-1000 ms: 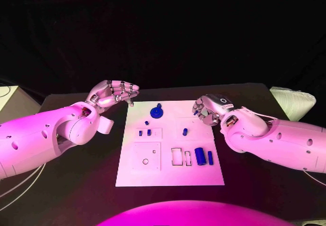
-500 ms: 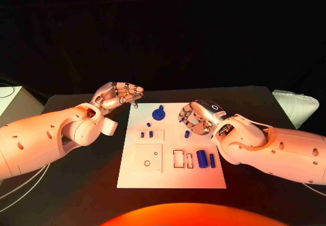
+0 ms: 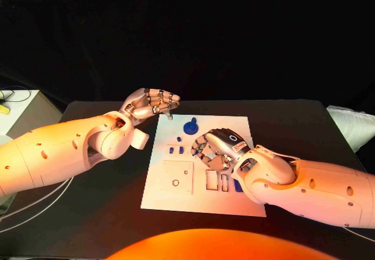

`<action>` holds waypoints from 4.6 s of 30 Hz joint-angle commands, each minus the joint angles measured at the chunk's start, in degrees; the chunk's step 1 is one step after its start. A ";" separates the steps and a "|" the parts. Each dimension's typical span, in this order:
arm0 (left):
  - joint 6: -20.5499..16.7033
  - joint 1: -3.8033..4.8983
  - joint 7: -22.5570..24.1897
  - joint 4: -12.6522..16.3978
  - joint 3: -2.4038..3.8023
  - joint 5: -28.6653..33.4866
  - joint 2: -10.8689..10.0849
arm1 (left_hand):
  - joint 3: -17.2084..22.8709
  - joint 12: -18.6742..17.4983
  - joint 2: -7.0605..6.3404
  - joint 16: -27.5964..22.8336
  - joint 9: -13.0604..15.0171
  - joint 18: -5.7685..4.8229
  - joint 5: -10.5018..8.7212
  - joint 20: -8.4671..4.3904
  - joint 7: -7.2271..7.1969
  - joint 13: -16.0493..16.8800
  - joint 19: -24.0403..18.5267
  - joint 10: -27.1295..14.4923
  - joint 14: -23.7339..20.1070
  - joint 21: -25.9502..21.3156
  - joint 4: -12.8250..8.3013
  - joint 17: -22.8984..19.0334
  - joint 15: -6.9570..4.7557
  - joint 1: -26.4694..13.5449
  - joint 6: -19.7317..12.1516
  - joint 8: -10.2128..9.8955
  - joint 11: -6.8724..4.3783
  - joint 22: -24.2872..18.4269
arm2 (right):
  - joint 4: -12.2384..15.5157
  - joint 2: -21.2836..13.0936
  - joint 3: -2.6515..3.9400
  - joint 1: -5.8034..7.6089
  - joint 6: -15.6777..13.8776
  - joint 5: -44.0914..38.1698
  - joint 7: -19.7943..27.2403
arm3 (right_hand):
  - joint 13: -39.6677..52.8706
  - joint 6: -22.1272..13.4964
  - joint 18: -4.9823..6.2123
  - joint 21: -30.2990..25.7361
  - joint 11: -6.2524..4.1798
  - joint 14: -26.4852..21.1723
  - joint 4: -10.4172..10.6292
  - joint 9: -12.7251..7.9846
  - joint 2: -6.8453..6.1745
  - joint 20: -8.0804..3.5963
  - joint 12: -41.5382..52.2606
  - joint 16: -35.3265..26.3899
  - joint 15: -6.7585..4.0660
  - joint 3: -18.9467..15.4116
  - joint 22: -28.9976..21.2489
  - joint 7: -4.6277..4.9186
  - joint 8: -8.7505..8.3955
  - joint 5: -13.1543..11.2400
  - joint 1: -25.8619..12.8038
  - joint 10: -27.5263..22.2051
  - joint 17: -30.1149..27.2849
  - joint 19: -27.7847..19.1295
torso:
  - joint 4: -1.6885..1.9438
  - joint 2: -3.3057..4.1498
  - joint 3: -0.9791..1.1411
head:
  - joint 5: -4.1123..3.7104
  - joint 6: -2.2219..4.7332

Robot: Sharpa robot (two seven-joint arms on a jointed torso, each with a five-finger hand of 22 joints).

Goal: Assemble the parts on the task board

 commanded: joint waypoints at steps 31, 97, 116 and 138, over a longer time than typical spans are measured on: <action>0.81 0.05 0.35 -1.00 0.04 0.95 1.27 | -0.40 -0.44 0.04 -0.45 -0.12 0.80 0.11 -0.02 0.12 -0.16 0.41 -0.06 0.14 -0.44 0.05 -0.11 0.53 0.02 -0.35 -0.25 0.27 -0.17 | -3.46 5.41 -0.43 -2.19 9.56 -1.57 -3.27 | -0.04 0.21 -0.68 -0.94 -1.13 2.52 -0.10 0.14 0.28 -0.16 -0.56 -0.11 -0.43 0.42 6.10 0.22 0.15 -0.45 -0.87 1.15 -0.53 0.54 | -0.02 0.09 0.13 | 3.22 -1.39; 1.09 0.04 -0.27 -1.04 0.04 0.95 1.06 | -0.57 -0.60 0.12 -0.57 -0.23 0.80 0.11 0.03 0.18 -0.37 0.54 -0.32 0.19 -0.74 0.14 -0.19 0.58 0.09 -0.58 -0.27 0.34 -0.38 | -5.61 7.51 -0.57 -3.13 14.60 -1.00 -3.14 | -1.15 -2.68 0.08 -5.90 0.25 1.42 -0.68 0.27 0.58 0.65 -3.27 -2.16 0.70 -0.36 4.46 1.59 -1.47 -1.14 -3.06 -1.40 -3.60 -1.10 | 0.01 0.08 0.07 | 3.22 -1.39; 1.38 0.04 -0.69 -1.05 0.03 0.95 1.07 | -0.70 -0.71 0.17 -0.56 -0.30 0.85 0.03 0.03 0.21 -0.50 1.16 -0.64 0.32 -0.54 0.16 -0.20 0.60 0.17 -0.73 -0.27 0.40 -0.34 | -5.66 7.20 -0.84 -3.29 12.52 -0.02 -4.29 | -1.56 -5.04 1.11 -12.31 1.12 -0.73 1.04 0.12 -1.74 1.80 -3.99 -4.23 1.64 -5.43 2.12 1.95 -3.50 -0.38 -6.60 -4.74 -7.36 -3.23 | -0.04 0.10 0.18 | 3.11 -1.39; 1.44 0.04 -0.78 -1.52 0.03 0.95 1.21 | -0.74 -0.70 0.19 -0.62 -0.31 0.84 0.02 0.03 0.21 -0.54 1.35 -0.70 0.28 -0.49 0.17 -0.23 0.61 0.22 -0.71 -0.21 0.41 -0.34 | -0.88 2.12 -0.48 -2.78 2.30 2.27 -3.77 | -0.72 -8.20 2.63 -22.97 2.16 -8.67 4.20 -0.75 -2.24 3.03 3.10 -9.76 2.78 -15.99 -1.67 2.60 -6.17 2.61 -3.03 -14.93 -20.46 -6.88 | -0.14 0.07 0.15 | 2.45 -1.39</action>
